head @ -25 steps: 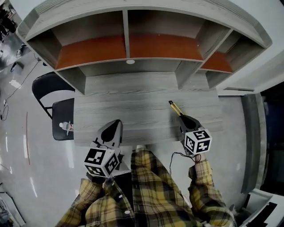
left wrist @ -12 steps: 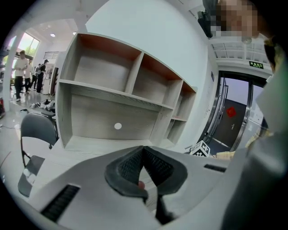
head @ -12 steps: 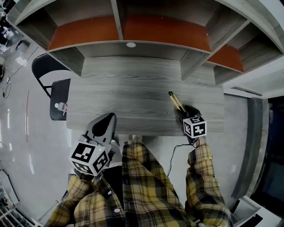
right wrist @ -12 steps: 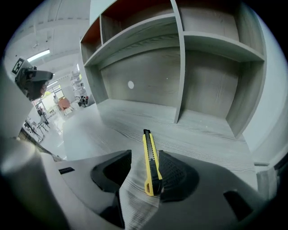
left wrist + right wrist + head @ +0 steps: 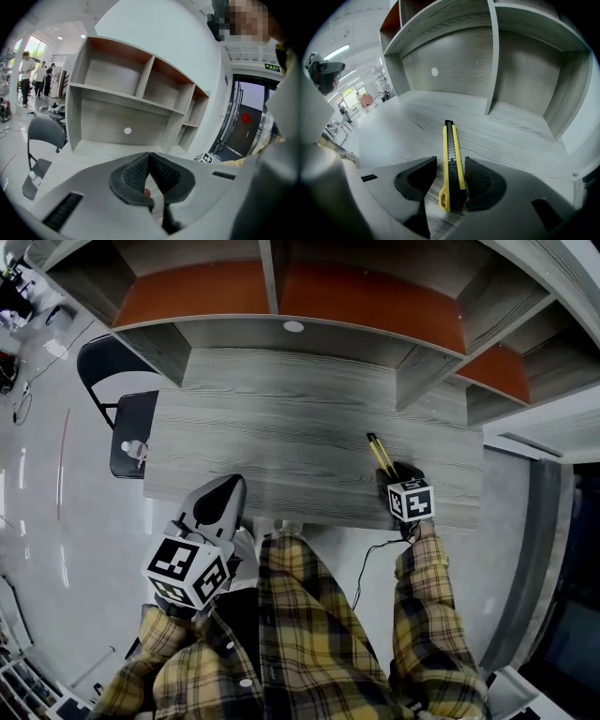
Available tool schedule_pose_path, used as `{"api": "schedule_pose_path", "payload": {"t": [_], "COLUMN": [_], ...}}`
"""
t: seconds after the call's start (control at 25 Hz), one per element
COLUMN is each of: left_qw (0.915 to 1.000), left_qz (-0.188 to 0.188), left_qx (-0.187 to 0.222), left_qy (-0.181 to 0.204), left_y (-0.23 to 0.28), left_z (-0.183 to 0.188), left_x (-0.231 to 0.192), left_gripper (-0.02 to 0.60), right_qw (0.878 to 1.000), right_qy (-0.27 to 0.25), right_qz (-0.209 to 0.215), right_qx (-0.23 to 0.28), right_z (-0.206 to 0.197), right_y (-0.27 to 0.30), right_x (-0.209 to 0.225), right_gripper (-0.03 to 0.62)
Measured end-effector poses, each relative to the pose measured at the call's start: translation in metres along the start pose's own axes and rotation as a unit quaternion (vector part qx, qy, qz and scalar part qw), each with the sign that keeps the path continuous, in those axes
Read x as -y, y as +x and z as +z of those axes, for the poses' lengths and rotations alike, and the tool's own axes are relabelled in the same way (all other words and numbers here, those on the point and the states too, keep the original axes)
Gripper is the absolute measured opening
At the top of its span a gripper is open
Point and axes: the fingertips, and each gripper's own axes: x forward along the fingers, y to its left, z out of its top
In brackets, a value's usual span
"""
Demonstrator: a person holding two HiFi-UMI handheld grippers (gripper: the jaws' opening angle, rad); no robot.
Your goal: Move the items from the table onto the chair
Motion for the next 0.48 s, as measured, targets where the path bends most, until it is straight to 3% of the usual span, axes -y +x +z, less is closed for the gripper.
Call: {"api": "schedule_pose_path", "payload": {"t": [0.2, 0.28, 0.48], "left_qw": [1.0, 1.0, 1.0], "left_qz": [0.002, 0.0, -0.002], "left_qx": [0.002, 0.004, 0.004], "left_qy": [-0.002, -0.003, -0.007], "left_y": [-0.0019, -0.0022, -0.0047], "left_z": [-0.0003, 0.0009, 0.0007], "left_x": [-0.0006, -0.001, -0.0017], "left_gripper": [0.005, 0.005, 0.005], "right_qw": [1.0, 1.0, 0.999], "right_qy": [-0.002, -0.005, 0.038], "right_qz": [-0.021, -0.024, -0.019], "right_qx": [0.009, 0.007, 0.003], "right_z": [-0.0006, 0.0, -0.0015], "right_y": [-0.0012, -0.0016, -0.0029], "right_x": [0.0041, 0.0027, 0.0009], "right_gripper": [0.176, 0.13, 0.127]}}
